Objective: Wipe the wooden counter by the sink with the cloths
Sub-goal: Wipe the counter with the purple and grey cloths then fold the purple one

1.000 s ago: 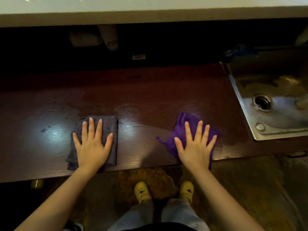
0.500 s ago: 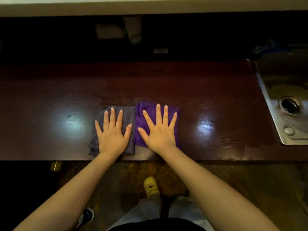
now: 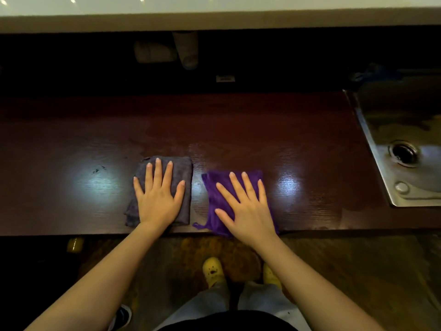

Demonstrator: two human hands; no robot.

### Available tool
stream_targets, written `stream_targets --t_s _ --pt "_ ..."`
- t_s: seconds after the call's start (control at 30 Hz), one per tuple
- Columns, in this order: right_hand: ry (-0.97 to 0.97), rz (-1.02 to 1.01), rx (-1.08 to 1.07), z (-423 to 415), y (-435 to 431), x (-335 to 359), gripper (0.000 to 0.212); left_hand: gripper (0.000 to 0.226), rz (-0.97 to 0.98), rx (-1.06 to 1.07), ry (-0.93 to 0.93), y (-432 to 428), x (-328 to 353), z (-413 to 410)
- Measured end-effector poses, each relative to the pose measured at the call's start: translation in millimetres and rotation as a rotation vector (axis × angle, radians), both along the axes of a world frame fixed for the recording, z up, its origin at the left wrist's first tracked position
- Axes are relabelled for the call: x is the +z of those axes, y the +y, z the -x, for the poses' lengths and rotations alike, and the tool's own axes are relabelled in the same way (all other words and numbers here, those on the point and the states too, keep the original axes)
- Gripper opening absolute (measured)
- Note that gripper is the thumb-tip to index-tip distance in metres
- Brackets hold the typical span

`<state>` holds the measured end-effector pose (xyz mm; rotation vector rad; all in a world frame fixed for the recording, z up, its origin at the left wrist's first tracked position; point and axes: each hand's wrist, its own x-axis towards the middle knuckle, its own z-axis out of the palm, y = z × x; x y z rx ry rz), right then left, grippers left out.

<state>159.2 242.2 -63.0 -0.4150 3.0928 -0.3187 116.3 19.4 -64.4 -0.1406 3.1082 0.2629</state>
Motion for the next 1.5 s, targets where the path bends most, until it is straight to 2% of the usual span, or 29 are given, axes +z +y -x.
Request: stream_targets --t_s 0.27,0.4,0.53,0.67,0.8,1.03,1.2,1.33,1.5 --pt "-0.013 -0.036 -0.093 -8 62 5 0.061 0.066 0.007 0.001 -0.033 2 2 -1" --pt "0.001 -0.05 -0.166 -14 91 3 0.061 0.063 0.025 -0.043 -0.022 31 15 1" --pt "-0.009 -0.051 -0.195 -11 107 3 0.061 0.059 0.024 -0.223 0.062 87 25 -6" --pt "-0.017 -0.07 -0.293 -18 147 3 0.062 0.061 -0.033 -0.395 -0.037 165 17 -12" --pt "-0.038 -0.088 -0.361 -22 194 4 0.063 0.061 -0.008 -0.48 -0.076 204 7 -13" --pt "-0.047 -0.076 -0.328 -9 236 2 0.064 0.06 -0.004 -0.434 -0.048 216 2 -15" --pt "-0.073 -0.042 -0.298 46 257 1 0.066 0.06 0.057 -0.422 -0.043 216 3 -17" --pt "-0.109 -0.032 -0.316 82 253 -2 0.066 0.059 0.067 -0.415 -0.062 216 3 -18" --pt "-0.127 -0.043 -0.287 60 226 2 0.072 0.061 0.022 -0.418 -0.077 217 5 -17"
